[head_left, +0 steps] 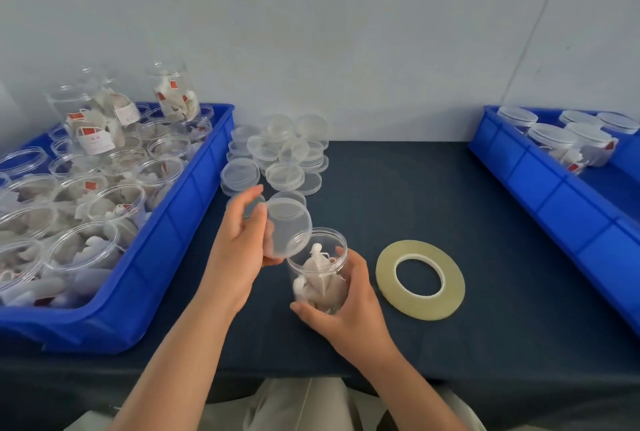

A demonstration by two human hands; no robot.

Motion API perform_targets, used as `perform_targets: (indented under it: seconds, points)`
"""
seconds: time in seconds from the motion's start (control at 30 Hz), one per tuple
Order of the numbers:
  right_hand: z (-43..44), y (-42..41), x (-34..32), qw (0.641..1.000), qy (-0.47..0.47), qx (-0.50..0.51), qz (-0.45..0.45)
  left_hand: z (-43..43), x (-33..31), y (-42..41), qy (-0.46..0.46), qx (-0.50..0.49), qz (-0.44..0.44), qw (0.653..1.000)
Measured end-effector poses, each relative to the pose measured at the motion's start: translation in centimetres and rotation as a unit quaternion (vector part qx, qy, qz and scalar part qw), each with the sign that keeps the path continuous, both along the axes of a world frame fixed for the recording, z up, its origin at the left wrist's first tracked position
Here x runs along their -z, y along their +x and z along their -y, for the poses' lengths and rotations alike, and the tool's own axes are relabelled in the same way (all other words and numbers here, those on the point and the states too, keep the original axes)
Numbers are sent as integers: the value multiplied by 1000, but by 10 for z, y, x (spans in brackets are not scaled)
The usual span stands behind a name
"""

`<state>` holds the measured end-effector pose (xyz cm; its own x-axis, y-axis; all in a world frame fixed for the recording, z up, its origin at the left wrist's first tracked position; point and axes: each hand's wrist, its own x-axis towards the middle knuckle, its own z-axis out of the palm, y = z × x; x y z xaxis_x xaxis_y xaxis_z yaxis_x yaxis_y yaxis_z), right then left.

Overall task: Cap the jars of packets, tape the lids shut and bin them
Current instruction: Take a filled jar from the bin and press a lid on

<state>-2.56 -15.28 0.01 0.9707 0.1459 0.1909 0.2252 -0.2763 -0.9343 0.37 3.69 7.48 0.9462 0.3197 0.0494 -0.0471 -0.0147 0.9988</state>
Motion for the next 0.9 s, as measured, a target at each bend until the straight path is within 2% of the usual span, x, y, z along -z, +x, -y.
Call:
perform_targets:
  seconds: [0.07,0.17,0.37,0.47,0.6,0.7,0.77,0.9]
  points:
    - [-1,-2,-1,1000,-8,-9,8,0,-8,-3,148,26,7,989]
    - [-2,-4,-2,999,-16,-24,15,5,-18,-7,303,61,-6,951]
    - [-2,-4,-2,999,-27,-31,25,15,-33,-17,446,93,-2,890]
    - [-2,-3,-1,999,-16,-31,25,22,-40,-23,479,122,-24,869]
    - [-4,-2,1,998,-24,-38,40,31,-46,-32,474,184,-85,857]
    - [-5,-1,2,996,-43,-41,59,43,-51,-37,513,176,-115,832]
    - [-5,-1,3,996,-42,-41,65,52,-51,-39,554,169,-114,807]
    - [-2,2,7,994,-70,-45,65,62,-48,-39,604,229,-72,760]
